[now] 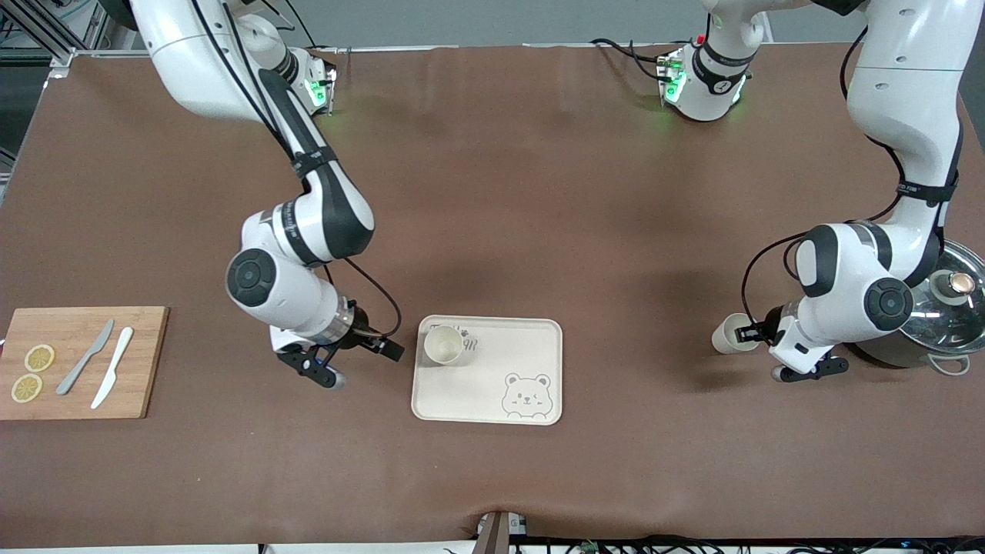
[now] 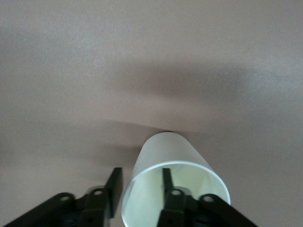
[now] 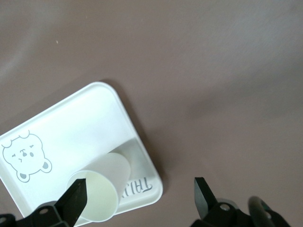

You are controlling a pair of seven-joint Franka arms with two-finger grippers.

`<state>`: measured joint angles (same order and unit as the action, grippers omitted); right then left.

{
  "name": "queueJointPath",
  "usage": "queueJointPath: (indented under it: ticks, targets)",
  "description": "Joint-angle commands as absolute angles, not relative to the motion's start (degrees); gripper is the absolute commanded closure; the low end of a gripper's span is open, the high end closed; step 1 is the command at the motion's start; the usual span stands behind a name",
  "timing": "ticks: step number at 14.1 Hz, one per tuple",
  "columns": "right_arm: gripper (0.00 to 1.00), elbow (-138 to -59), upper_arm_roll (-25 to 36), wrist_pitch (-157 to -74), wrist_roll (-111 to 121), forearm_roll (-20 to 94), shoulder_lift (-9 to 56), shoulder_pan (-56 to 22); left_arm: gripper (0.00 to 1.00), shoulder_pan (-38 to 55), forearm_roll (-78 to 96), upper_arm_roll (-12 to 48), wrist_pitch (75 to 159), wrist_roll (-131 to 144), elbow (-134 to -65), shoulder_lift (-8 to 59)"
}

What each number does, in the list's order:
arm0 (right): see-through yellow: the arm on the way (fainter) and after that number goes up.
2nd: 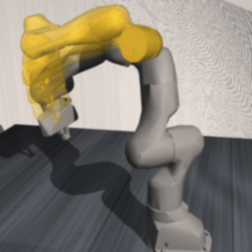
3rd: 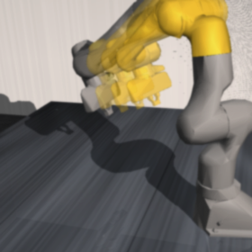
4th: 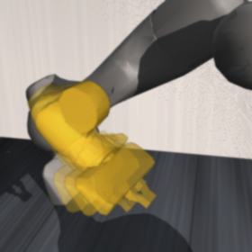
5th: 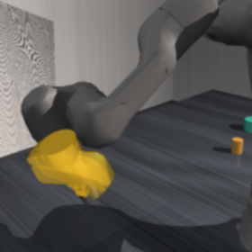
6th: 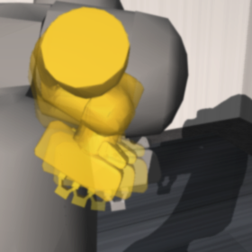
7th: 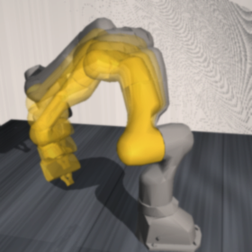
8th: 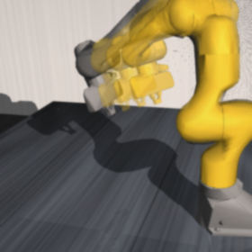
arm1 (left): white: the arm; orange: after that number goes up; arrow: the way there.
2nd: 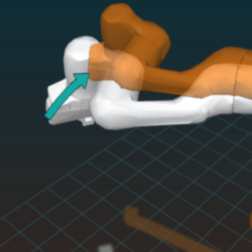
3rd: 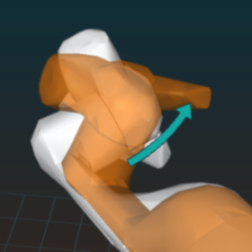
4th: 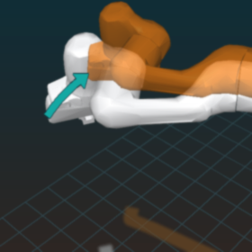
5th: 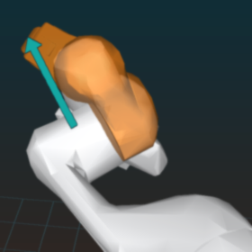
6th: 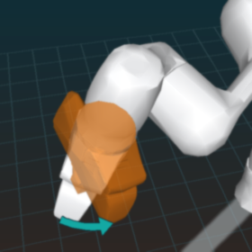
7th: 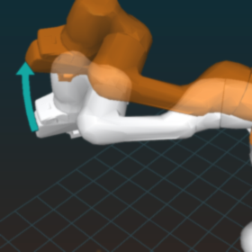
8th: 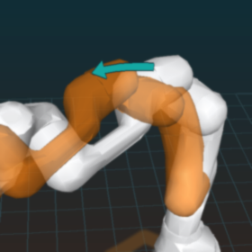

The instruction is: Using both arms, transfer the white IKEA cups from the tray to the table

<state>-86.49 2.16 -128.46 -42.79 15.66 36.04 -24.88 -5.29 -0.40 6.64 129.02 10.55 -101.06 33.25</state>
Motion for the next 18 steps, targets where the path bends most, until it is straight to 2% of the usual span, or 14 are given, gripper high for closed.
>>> queueJointPath:
  ticks: [1,2,4,8,11,13,14,16,18]
  targets:
    - [0.0,-85.2,2.8,-129.1,-44.9,16.5,38.3,-27.5,0.0,-5.7,0.8,6.9,129.1,9.2,-100.5,31.7]
    - [0.0,-85.2,2.8,-129.6,-44.9,16.5,38.8,-28.2,0.0,-5.5,0.7,6.9,128.9,9.2,-99.8,31.2]
    - [0.09,-85.3,2.8,-131.9,-45.4,16.6,39.8,-29.4,0.0,-5.5,0.4,6.8,128.5,9.7,-98.5,30.1]
    - [0.34,-84.9,2.8,-133.9,-47.2,16.5,41.2,-29.6,0.0,-5.7,0.0,6.2,126.8,9.7,-96.8,27.0]
    - [0.35,-84.9,2.8,-136.8,-49.2,16.4,42.8,-31.3,0.0,-5.8,0.0,6.1,122.4,9.8,-92.2,26.2]
    - [0.47,-84.7,2.8,-136.9,-50.7,16.3,43.2,-31.7,0.0,-5.5,-1.2,5.8,117.2,9.8,-87.4,26.4]
    - [0.59,-84.7,2.8,-136.9,-50.7,16.1,43.5,-31.8,0.0,-5.3,-2.9,5.9,115.0,9.8,-85.0,26.4]
    - [1.0,-84.7,2.8,-136.8,-50.5,16.0,43.5,-31.8,0.0,-5.3,-5.6,6.0,112.3,9.7,-81.7,26.5]
    - [1.0,-84.2,2.8,-136.3,-49.7,15.9,43.1,-31.4,0.0,-5.4,-5.5,5.9,110.4,9.8,-80.9,26.2]
